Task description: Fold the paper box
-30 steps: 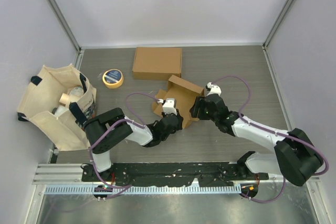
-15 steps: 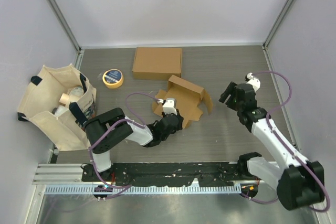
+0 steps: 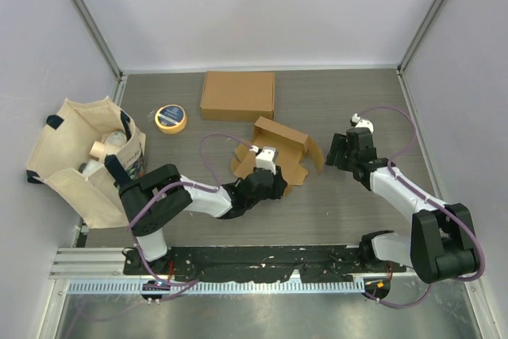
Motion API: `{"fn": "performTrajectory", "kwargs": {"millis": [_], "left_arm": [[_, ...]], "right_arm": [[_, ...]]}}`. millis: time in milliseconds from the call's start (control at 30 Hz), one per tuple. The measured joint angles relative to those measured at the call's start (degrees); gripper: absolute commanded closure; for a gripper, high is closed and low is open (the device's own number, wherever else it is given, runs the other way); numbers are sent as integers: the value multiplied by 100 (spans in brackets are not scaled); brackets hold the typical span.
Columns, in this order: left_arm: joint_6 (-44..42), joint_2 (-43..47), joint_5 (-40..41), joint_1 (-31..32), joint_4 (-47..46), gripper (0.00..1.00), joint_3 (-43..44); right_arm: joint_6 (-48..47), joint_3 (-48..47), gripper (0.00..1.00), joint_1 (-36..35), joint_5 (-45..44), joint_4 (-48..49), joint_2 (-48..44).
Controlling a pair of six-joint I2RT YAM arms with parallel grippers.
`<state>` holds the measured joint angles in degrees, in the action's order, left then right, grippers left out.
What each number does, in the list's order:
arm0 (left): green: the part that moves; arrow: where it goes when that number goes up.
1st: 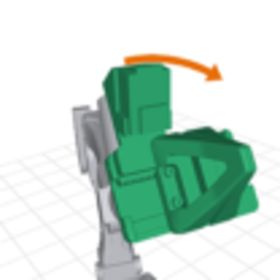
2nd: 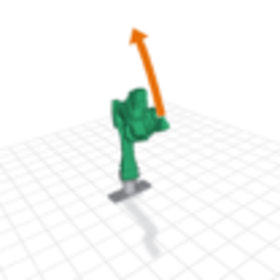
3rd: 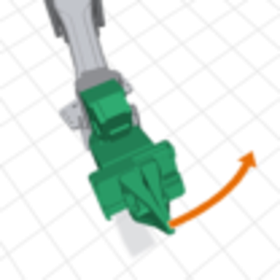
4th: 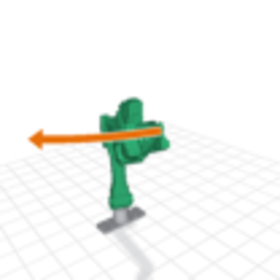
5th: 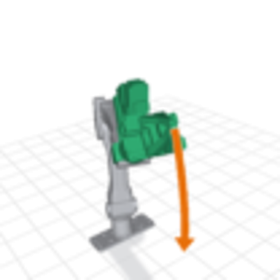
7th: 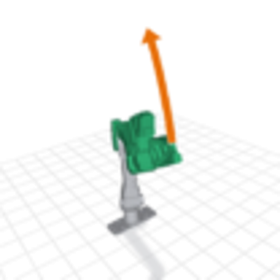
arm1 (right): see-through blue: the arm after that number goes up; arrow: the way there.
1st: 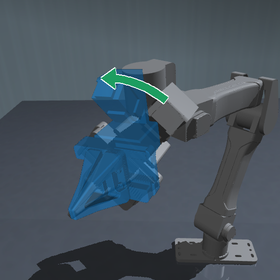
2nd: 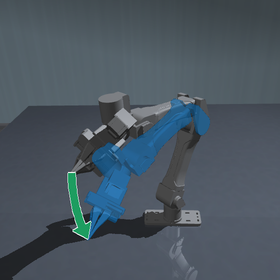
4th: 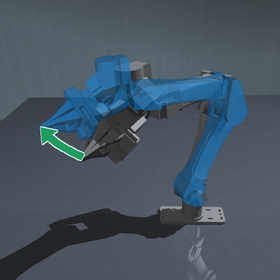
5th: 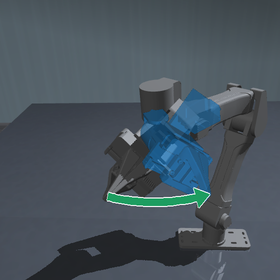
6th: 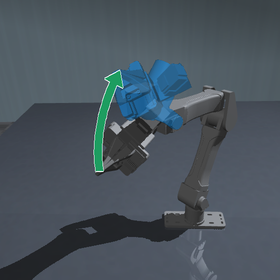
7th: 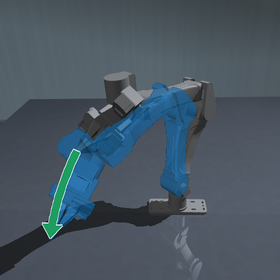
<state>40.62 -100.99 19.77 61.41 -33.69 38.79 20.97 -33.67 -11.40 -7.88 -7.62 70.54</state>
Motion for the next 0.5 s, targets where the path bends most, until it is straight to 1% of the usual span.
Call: {"fn": "performTrajectory", "kwargs": {"millis": [133, 233, 333, 367, 500], "left_arm": [[-66, -42, -273, 2, 184, 78, 424], [-63, -313, -389, -9, 125, 82, 713], [-57, -691, -461, -48, 122, 87, 804], [-7, -826, -457, -63, -26, 88, 811], [9, -986, -485, -116, -120, 91, 955]], "right_arm": [[-118, 0, 35, 0, 273, -17, -55], [-208, 0, 35, -46, 507, -98, -55], [-326, 0, 34, -120, 826, -92, -55], [-372, 0, 34, -164, 931, -68, -55], [-505, 0, 34, -369, 1270, 195, -13]]}}
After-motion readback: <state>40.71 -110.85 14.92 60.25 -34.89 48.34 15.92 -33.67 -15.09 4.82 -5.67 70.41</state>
